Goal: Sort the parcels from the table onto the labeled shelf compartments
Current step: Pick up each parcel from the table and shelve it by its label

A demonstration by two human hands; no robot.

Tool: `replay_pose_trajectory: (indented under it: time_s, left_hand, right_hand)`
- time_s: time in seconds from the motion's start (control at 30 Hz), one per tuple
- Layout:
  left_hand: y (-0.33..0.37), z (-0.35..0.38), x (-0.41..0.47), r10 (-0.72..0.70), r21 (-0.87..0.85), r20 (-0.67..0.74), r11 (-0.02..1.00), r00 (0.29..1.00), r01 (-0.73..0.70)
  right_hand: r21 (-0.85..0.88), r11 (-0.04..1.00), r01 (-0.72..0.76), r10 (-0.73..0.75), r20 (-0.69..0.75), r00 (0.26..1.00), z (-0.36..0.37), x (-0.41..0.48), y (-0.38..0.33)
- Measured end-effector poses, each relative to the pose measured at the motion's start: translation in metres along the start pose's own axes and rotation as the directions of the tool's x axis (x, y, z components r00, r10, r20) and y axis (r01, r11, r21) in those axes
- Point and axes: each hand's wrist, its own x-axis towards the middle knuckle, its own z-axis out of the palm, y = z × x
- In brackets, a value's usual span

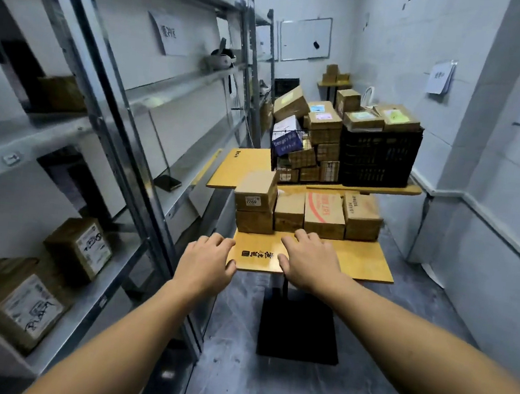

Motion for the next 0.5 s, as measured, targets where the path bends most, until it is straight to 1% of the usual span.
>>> replay_pose_trajectory:
  time_s: [0.13, 0.27, 0.37, 0.5]
  left_hand:
    - [0.005, 0.009, 0.073, -0.021, -0.004, 0.010, 1.000, 1.000, 0.021]
    - [0.008, 0.035, 0.124, -0.074, -0.029, 0.024, 0.997, 0.997, 0.075]
    - [0.007, 0.057, 0.144, -0.089, -0.040, 0.091, 0.995, 0.992, 0.093]
    - [-0.010, 0.077, 0.178, -0.130, -0.053, 0.103, 0.989, 0.986, 0.136]
  right_hand:
    - [0.017, 1.000, 0.006, -0.006, 0.012, 1.000, 0.005, 0.062, 0.031]
    - [0.041, 0.999, 0.028, -0.029, 0.025, 0.999, 0.019, 0.114, 0.057]
    - [0.064, 0.997, 0.031, -0.038, 0.112, 0.993, 0.039, 0.138, 0.065]
    - [0.083, 0.996, 0.035, -0.049, 0.174, 0.984, 0.067, 0.176, 0.068]
